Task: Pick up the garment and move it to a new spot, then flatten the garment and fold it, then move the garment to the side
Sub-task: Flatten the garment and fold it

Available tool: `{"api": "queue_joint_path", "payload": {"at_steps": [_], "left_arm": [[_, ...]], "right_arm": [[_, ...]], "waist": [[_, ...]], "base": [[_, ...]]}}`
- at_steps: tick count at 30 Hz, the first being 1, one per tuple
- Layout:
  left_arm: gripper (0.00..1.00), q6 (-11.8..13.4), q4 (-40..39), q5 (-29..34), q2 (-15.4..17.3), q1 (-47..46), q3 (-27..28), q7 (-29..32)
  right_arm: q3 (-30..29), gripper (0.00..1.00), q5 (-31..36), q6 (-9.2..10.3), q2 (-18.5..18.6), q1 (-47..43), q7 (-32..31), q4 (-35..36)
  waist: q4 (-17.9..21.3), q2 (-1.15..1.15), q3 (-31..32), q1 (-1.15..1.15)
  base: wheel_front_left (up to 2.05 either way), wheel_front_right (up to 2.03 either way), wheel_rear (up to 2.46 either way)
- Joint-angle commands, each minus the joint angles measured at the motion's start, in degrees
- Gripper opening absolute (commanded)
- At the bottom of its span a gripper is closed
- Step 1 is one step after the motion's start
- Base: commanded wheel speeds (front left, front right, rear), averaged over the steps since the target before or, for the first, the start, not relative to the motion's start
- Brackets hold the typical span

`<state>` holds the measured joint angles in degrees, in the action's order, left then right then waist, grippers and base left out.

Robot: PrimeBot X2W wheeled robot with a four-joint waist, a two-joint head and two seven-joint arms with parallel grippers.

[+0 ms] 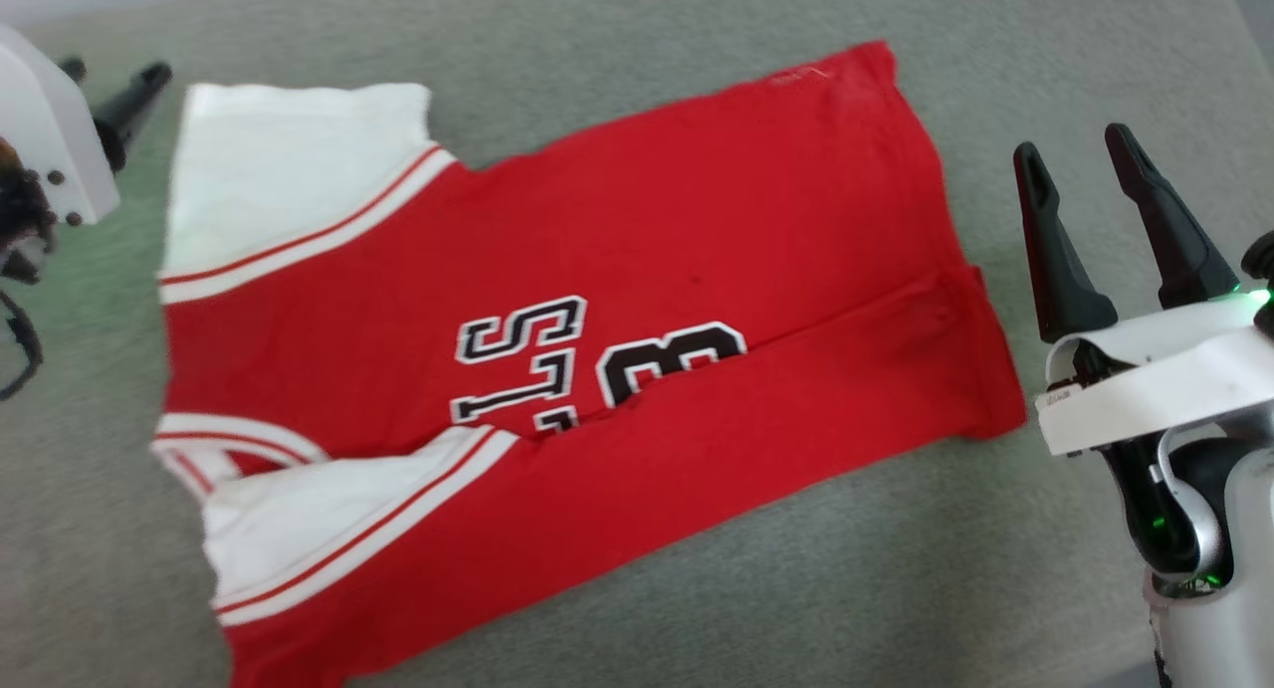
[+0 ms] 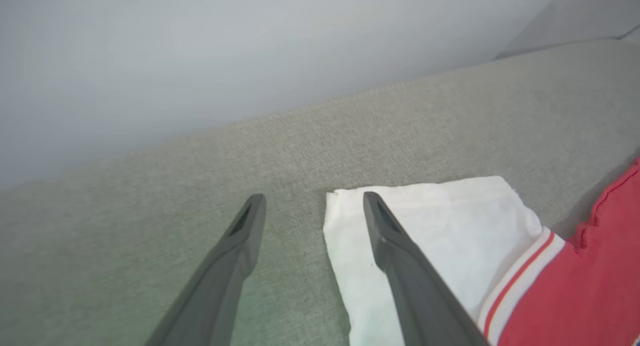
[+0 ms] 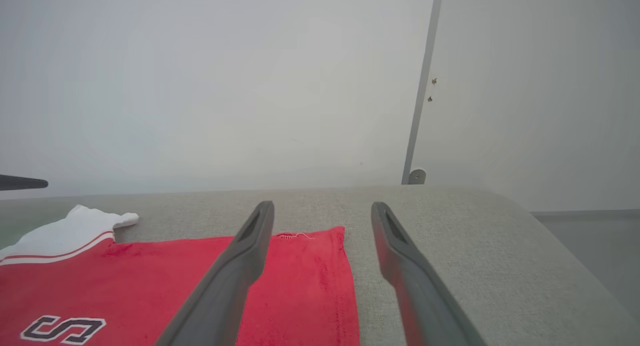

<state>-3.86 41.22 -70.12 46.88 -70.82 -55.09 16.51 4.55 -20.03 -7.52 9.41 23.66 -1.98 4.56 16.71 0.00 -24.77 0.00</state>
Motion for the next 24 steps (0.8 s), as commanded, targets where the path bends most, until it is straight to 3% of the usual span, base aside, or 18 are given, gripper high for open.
{"api": "queue_joint_path", "payload": {"at_steps": [1, 5, 10, 11, 12, 14, 18, 24], "left_arm": [[1.0, -0.7, 1.1, -0.7, -0.3, -1.1, -0.3, 2.1], [1.0, -2.5, 5.2, -2.8, -0.6, -3.5, -1.7, 11.9], [1.0, -3.4, 6.7, -4.3, -1.2, -3.9, -3.3, 18.7], [0.82, -3.6, 6.6, -4.9, -1.3, -3.8, -3.4, 19.3], [0.42, -3.7, 6.3, -5.3, -1.4, -3.8, -3.5, 20.0], [0.0, -3.8, 5.1, -5.8, -1.7, -3.7, -4.0, 20.8], [0.0, -3.7, 2.7, -6.2, -1.1, -4.3, -4.5, 20.5], [0.0, -3.7, 0.4, -6.7, -2.1, -5.4, -5.5, 19.3]], "right_arm": [[-0.2, 1.0, 0.4, 0.05, -0.4, -0.8, 0.4, 0.5], [-0.4, 1.0, 0.4, 0.05, -0.8, -1.8, 0.4, 1.2], [-0.7, 1.0, 0.4, 0.05, -1.1, -1.7, 0.1, 1.5], [-0.8, 1.0, 0.3, 0.05, -1.2, -1.4, 0.0, 1.4], [-0.8, 1.0, 0.0, 0.05, -1.3, -1.1, -0.2, 1.4], [-0.4, 1.0, -0.5, 0.05, -0.7, 0.0, -0.9, 1.1], [1.4, 1.0, -2.6, 0.06, 0.9, 4.6, -5.4, -0.8], [7.7, 1.0, -5.2, 0.06, 5.6, 18.2, -21.0, -10.1]], "waist": [[3.6, 0.0, -2.9, 0.0], [4.6, 0.0, -3.7, 0.0], [4.8, 0.0, -4.5, 0.0], [4.8, 0.0, -4.6, 0.0], [4.7, 0.0, -4.7, 0.0], [4.4, 0.0, -4.9, 0.0], [3.4, 0.0, -5.7, 0.0], [1.1, 0.0, -6.8, 0.0]], "base": [[0.0, 0.0, 0.0], [0.0, 0.0, 0.0], [0.0, 0.0, 0.0], [0.0, 0.0, 0.0], [0.0, 0.0, 0.0], [0.0, 0.0, 0.0], [0.0, 0.0, 0.0], [0.0, 0.0, 0.0]]}}
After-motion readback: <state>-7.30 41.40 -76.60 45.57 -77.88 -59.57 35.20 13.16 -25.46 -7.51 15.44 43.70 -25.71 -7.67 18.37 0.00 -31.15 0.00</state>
